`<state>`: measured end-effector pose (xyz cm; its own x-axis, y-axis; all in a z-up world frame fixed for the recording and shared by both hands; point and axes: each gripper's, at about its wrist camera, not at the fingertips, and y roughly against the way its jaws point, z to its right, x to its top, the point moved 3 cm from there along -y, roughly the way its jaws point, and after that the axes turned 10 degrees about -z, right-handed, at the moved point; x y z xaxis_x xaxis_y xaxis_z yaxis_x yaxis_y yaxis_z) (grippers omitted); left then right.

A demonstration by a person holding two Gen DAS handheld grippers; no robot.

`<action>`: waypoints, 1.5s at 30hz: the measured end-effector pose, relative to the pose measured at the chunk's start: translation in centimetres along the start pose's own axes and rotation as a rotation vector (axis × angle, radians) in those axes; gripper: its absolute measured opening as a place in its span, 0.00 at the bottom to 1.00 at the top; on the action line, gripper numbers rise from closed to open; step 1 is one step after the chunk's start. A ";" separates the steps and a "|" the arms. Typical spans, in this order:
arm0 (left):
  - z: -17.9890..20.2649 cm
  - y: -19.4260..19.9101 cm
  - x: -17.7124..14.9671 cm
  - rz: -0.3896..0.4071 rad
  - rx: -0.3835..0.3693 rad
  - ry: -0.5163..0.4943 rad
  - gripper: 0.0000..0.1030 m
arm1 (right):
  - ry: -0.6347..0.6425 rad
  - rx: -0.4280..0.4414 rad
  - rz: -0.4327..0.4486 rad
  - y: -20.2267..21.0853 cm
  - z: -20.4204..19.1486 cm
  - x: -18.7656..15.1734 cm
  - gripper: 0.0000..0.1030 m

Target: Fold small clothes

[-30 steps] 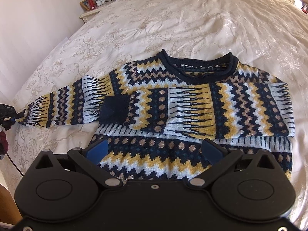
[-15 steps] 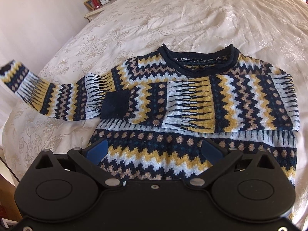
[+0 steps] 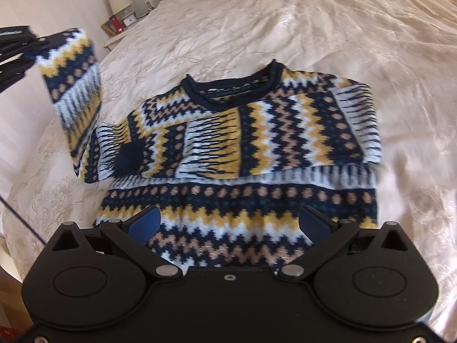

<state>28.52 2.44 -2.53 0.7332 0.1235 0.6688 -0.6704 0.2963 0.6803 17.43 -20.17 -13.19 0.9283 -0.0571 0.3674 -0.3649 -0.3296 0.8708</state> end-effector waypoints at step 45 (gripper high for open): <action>-7.3 -7.1 -12.2 -0.472 0.214 -0.006 0.41 | -0.106 -0.023 0.027 -3.8 5.3 8.6 1.00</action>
<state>25.21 5.70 -17.70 0.9611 0.0171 0.2755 -0.2756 0.1178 0.9540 27.19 -24.45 -15.08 0.9199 -0.1659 0.3552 -0.3904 -0.3049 0.8687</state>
